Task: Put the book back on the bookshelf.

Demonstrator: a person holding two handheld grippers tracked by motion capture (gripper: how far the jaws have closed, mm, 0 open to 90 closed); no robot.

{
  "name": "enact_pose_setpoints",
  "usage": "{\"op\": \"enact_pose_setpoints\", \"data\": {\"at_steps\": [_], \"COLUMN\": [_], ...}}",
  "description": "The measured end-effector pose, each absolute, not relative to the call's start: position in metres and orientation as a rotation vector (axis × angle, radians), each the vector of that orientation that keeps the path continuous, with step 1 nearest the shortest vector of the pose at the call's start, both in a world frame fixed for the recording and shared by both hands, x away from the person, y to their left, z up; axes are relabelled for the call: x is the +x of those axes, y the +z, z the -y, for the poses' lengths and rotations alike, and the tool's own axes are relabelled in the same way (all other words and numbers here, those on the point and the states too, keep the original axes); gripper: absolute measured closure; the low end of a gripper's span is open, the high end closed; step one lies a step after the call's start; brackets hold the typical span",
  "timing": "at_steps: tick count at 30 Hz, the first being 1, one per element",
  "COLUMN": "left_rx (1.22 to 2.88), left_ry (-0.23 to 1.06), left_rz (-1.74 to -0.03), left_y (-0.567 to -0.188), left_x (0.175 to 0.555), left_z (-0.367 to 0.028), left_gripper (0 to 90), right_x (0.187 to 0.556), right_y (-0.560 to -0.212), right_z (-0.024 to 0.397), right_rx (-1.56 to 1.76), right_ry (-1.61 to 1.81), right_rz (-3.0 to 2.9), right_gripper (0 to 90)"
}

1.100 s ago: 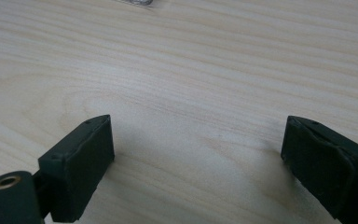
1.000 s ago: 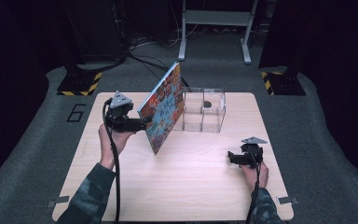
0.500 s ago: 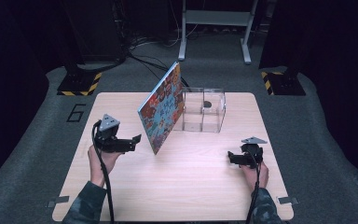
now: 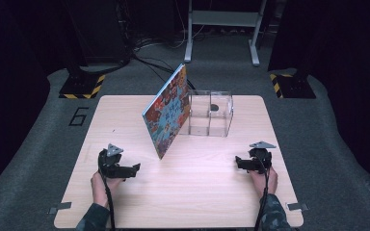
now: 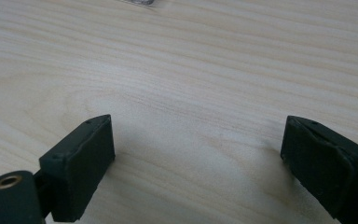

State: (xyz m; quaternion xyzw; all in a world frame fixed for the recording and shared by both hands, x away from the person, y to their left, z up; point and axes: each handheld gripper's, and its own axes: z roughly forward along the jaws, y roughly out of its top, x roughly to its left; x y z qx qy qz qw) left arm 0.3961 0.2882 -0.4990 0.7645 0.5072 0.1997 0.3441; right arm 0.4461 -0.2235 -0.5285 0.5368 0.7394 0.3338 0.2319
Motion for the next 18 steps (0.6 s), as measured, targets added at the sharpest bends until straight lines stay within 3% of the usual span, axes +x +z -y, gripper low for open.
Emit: {"op": "enact_pose_setpoints", "data": {"at_steps": [6, 8, 10, 18], "left_rx": [1.993, 1.938, 1.991, 2.02], "left_ry": [0.435, 0.498, 0.549, 0.581], "left_rz": [-1.353, -1.347, -1.333, -1.334], "left_y": [-0.524, -0.53, -0.531, -0.531], "left_x": [0.399, 0.396, 0.395, 0.395], "left_z": [-0.299, -0.299, -0.297, -0.294], "left_gripper": [0.0, 0.0, 0.0, 0.0], "right_x": [0.446, 0.446, 0.446, 0.447], "right_y": [-0.529, -0.529, -0.529, -0.529], "right_z": [0.223, 0.223, 0.223, 0.222], "right_rx": [1.477, 1.483, 1.483, 1.485], "right_ry": [0.917, 0.912, 0.912, 0.913], "right_rz": [-2.03, -2.021, -2.021, -2.021], "right_gripper": [9.3, 9.3, 9.2, 9.0]}}
